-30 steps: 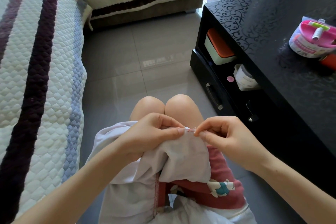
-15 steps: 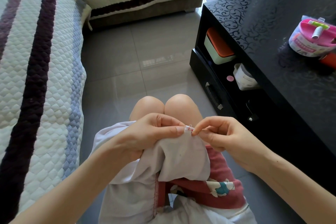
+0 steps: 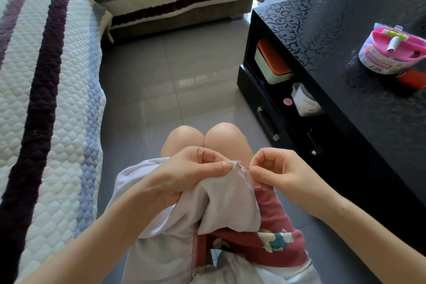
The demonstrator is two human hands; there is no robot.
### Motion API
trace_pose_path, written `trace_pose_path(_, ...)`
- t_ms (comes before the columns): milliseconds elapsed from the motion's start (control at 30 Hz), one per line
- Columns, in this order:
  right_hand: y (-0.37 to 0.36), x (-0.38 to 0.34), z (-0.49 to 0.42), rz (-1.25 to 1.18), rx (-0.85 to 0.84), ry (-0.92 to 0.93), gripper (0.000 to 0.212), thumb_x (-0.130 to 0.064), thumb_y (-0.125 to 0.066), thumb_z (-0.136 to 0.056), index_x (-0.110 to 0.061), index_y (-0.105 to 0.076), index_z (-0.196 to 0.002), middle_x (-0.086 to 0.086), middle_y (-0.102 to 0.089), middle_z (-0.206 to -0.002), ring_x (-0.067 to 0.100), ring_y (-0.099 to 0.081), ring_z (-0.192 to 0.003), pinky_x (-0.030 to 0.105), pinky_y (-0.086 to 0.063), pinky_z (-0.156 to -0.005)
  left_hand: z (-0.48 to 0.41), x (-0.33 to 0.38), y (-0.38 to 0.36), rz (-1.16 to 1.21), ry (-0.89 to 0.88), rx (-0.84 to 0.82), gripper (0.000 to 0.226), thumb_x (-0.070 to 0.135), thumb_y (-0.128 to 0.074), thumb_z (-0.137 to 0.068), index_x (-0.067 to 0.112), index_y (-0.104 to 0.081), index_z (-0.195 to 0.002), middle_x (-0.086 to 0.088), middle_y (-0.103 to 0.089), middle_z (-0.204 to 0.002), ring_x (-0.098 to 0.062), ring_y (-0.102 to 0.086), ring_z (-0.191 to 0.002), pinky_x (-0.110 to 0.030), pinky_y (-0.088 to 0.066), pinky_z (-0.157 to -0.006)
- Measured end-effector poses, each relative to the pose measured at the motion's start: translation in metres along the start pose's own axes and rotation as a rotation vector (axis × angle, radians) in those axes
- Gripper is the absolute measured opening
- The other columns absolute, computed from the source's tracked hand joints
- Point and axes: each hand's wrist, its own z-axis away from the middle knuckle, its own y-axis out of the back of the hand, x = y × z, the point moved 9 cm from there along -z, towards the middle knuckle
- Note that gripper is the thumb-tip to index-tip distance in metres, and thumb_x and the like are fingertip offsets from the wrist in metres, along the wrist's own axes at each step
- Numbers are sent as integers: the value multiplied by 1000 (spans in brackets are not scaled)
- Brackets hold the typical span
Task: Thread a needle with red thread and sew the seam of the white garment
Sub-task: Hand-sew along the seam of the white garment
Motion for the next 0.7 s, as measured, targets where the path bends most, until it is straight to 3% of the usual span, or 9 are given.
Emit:
trace_pose_path(133, -7, -3, -6, -27, 21, 33, 11, -4, -63, -88, 0, -65, -78, 5, -63, -63, 11, -58, -59, 20, -48, -56, -4, 1, -4, -10, -17, 16, 18, 22, -70, -70, 8, -76, -79, -7, -72, -80, -13, -66, -73, -22, -53, -68)
trace_pose_path(200, -4, -7, -7, 30, 59, 80, 10, -13, -69, -86, -4, -69, -80, 5, -68, -68, 12, -64, -64, 22, -51, -63, -5, 3, -1, -21, -38, 40, 22, 22, -69, -69, 4, -74, -81, -9, -73, -81, -13, -67, -74, -22, -53, -70)
trace_pose_path(267, 3, -18, -3, 304, 156, 213, 18, -35, -72, -81, -18, -72, -84, -4, -71, -78, 10, -66, -75, 21, -50, -72, -5, 6, 2, -47, -59, 57, 27, 23, -70, -68, 1, -74, -84, -13, -73, -92, -16, -67, -86, -27, -52, -79)
trace_pose_path(333, 5, -37, 5, 595, 278, 421, 23, -45, -67, -78, -26, -72, -90, -13, -68, -89, 11, -63, -87, 28, -48, -78, -4, 9, 1, -76, -89, 63, 22, 24, -71, -67, 7, -76, -80, -10, -74, -95, -14, -67, -91, -26, -51, -86)
trace_pose_path(467, -12, -57, 11, 817, 346, 715, 15, -33, -65, -83, -22, -73, -80, -6, -67, -96, 18, -61, -91, 44, -45, -77, -4, 14, -2, -165, -120, 50, 18, 28, -71, -70, 13, -76, -79, -10, -74, -90, -12, -66, -86, -23, -51, -81)
trace_pose_path(567, -21, -63, 11, 804, 290, 806, 14, -22, -62, -87, -15, -70, -79, -6, -63, -91, 18, -57, -88, 43, -43, -77, -2, 14, -3, -163, -127, 38, 10, 26, -78, -75, 16, -76, -77, -4, -72, -82, -9, -64, -78, -17, -49, -70)
trace_pose_path(700, -35, -80, 19, 725, 201, 896, 11, -11, -52, -91, -15, -62, -88, -8, -55, -82, 9, -52, -80, 32, -45, -78, 1, 14, -6, -210, -165, 76, 13, 27, -71, -79, 23, -72, -67, -6, -61, -75, -14, -53, -76, -25, -41, -68)
